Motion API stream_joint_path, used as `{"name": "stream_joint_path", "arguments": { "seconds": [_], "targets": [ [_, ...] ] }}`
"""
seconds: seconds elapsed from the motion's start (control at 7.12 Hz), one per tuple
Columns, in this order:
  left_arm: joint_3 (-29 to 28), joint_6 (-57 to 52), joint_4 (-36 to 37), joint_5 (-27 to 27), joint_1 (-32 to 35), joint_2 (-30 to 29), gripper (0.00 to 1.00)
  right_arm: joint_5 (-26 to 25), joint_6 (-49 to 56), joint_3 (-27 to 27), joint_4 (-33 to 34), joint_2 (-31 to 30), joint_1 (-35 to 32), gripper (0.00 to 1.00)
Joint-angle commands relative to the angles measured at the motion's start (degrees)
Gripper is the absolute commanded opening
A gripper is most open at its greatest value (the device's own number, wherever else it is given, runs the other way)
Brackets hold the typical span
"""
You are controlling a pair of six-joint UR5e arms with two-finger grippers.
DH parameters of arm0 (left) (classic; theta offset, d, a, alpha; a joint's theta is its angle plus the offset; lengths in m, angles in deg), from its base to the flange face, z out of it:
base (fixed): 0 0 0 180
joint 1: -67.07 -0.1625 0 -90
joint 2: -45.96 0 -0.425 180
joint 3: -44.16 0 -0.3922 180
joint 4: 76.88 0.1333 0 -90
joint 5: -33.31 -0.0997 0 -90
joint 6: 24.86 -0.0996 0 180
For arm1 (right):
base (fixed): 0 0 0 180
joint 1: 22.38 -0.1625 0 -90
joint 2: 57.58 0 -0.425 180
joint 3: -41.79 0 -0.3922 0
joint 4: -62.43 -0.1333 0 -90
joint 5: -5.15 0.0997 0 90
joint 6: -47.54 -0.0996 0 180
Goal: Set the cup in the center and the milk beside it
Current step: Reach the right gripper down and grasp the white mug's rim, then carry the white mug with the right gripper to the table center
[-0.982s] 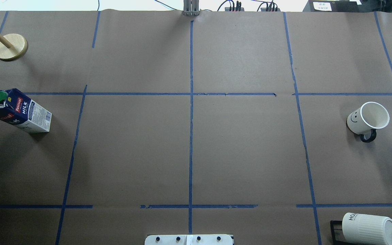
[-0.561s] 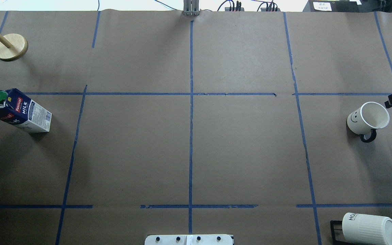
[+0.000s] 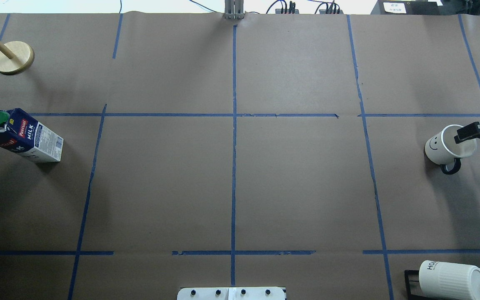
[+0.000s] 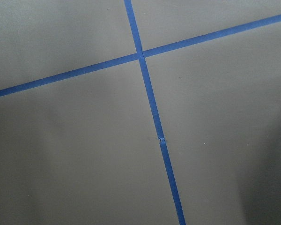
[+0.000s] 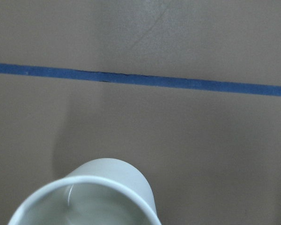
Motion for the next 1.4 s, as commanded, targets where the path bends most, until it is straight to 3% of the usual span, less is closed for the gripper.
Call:
{"name": "stream_joint_path", "arguments": {
  "seconds": [0.0,0.14,0.7,0.84,1.12,1.26],
  "targets": [
    [0.0,0.0,0.0,0.0,0.0,0.0,1.0,-0.3,-2.6,1.0,-1.4,0.5,1.5,0.45],
    [0.0,0.0,0.1,0.0,0.0,0.0,1.0,-0.3,-2.7,0.8,-1.5,0.6,1.5,0.03],
    [0.1,0.0,0.1,0.0,0.0,0.0,1.0,0.4,-3.1,-0.8,-0.5,0.8,1.5,0.0],
    [0.2,0.0,0.1,0.0,0.0,0.0,1.0,2.5,-4.2,-1.7,1.4,2.9,1.5,0.0],
    [0.2,0.0,0.1,0.0,0.0,0.0,1.0,3.1,-15.9,-2.3,9.3,14.9,3.5,0.0],
    [0.3,0.0,0.1,0.0,0.0,0.0,1.0,2.3,-20.7,-2.1,13.1,20.9,7.6,0.0]
  ]
}}
